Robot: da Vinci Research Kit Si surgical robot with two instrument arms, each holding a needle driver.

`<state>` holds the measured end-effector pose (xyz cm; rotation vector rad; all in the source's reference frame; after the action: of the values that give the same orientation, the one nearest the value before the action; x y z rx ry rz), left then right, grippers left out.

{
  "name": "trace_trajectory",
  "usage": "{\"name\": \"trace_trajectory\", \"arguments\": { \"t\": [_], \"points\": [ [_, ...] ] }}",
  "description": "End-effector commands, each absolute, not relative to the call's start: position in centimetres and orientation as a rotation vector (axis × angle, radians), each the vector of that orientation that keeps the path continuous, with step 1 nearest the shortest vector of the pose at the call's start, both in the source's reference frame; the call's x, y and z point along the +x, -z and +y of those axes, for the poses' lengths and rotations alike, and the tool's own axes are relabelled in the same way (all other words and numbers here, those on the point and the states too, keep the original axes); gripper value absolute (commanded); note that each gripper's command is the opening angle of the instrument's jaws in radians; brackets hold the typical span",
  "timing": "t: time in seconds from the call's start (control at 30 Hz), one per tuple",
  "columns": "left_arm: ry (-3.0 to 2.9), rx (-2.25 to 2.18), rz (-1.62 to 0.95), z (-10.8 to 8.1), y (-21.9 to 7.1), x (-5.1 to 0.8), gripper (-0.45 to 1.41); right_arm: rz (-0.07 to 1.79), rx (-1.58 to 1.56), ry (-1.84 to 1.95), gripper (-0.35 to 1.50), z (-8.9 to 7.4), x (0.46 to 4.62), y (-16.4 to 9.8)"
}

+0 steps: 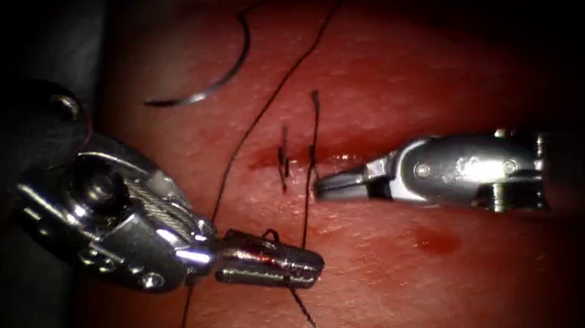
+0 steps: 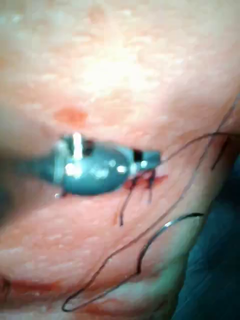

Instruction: Wound Closure

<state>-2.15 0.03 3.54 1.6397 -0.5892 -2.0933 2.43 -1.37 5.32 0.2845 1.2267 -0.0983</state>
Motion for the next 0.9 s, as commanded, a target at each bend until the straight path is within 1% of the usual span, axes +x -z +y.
{"name": "trace_trajectory", "arguments": {
  "t": [0.03, 0.2, 0.37, 0.43, 0.57, 0.77, 0.8, 0.87, 0.9],
  "points": [
    [2.093, 1.643, -0.586, 0.06, -3.6, -2.2, -0.45, 1.248, 0.292, 0.093, -0.35, -1.5, 2.62, -5.33],
    [2.08, 1.663, -0.581, 0.25, -3.55, -2.24, -0.45, 1.283, 0.313, 0.077, -0.35, -1.59, 2.96, -5.18],
    [2.072, 1.677, -0.573, 0.34, -3.56, -2.28, -0.45, 1.302, 0.317, 0.078, -0.35, -1.63, 3.1, -5.08],
    [2.07, 1.679, -0.572, 0.35, -3.57, -2.27, -0.45, 1.306, 0.325, 0.079, -0.35, -1.61, 3.05, -5.02],
    [2.066, 1.682, -0.569, 0.34, -3.57, -2.22, -0.45, 1.299, 0.326, 0.072, -0.35, -1.57, 2.8, -4.88],
    [2.059, 1.683, -0.567, 0.3, -3.57, -2.18, -0.45, 1.289, 0.328, 0.065, -0.35, -1.5, 2.39, -4.67],
    [2.057, 1.68, -0.57, 0.26, -3.57, -2.18, -0.45, 1.284, 0.327, 0.04, -0.35, -1.41, 2.23, -4.6],
    [2.055, 1.676, -0.574, 0.2, -3.59, -2.19, -0.45, 1.294, 0.309, 0.017, -0.35, -1.27, 2.1, -4.55],
    [2.054, 1.674, -0.575, 0.18, -3.59, -2.2, -0.45, 1.293, 0.307, 0.01, -0.35, -1.25, 2.1, -4.55]
  ]
}}
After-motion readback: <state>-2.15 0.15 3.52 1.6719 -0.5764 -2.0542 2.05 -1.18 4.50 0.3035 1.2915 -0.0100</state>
